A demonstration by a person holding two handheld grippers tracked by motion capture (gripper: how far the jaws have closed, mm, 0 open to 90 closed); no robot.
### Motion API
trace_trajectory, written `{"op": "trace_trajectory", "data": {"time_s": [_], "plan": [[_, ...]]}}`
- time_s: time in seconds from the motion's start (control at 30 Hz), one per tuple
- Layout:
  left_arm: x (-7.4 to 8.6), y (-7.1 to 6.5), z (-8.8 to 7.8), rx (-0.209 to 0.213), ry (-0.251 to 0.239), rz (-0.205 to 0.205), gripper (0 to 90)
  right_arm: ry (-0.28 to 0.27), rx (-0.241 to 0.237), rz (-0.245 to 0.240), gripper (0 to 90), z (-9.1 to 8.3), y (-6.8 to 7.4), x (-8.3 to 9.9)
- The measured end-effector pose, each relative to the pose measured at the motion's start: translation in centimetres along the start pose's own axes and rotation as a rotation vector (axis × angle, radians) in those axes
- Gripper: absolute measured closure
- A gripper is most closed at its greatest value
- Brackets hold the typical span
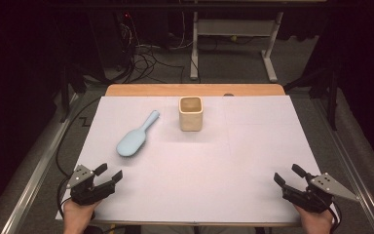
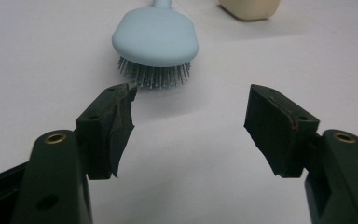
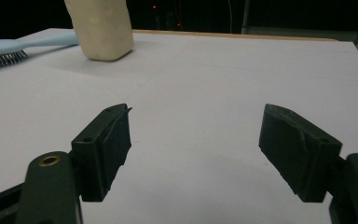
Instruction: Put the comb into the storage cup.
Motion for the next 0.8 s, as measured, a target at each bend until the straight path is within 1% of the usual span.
{"op": "trace_trajectory", "data": {"time_s": [0.43,0.57,0.67,0.77,0.8], "plan": [[-0.1,0.4,-0.5,-0.012,-0.015,-0.018,32.6,-0.005,-0.004,-0.001,25.9,-0.1,0.1,0.0],[-0.2,0.8,-1.5,-0.037,-0.041,-0.028,32.6,-0.002,-0.006,-0.005,26.0,0.0,0.1,0.0],[-0.1,0.9,-1.9,-0.042,-0.045,-0.03,32.7,-0.002,-0.003,-0.001,25.9,-0.1,0.0,0.0],[-0.2,1.4,-2.9,-0.066,-0.048,-0.018,33.1,0.0,-0.001,0.003,26.0,-0.1,0.0,0.0],[-0.4,1.7,-3.4,-0.082,-0.052,-0.015,33.7,0.0,-0.001,0.003,25.9,-0.1,0.0,0.0]]}}
Point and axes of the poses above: each handheld gripper's, and its own axes: z roughly forward along the jaws, x roughly out of its underside, y roughly to its left, the point moved 10 cm from there along z, roughly forward along the jaws, and after that the axes turned 11 degrees about x, right-handed, at the moved point
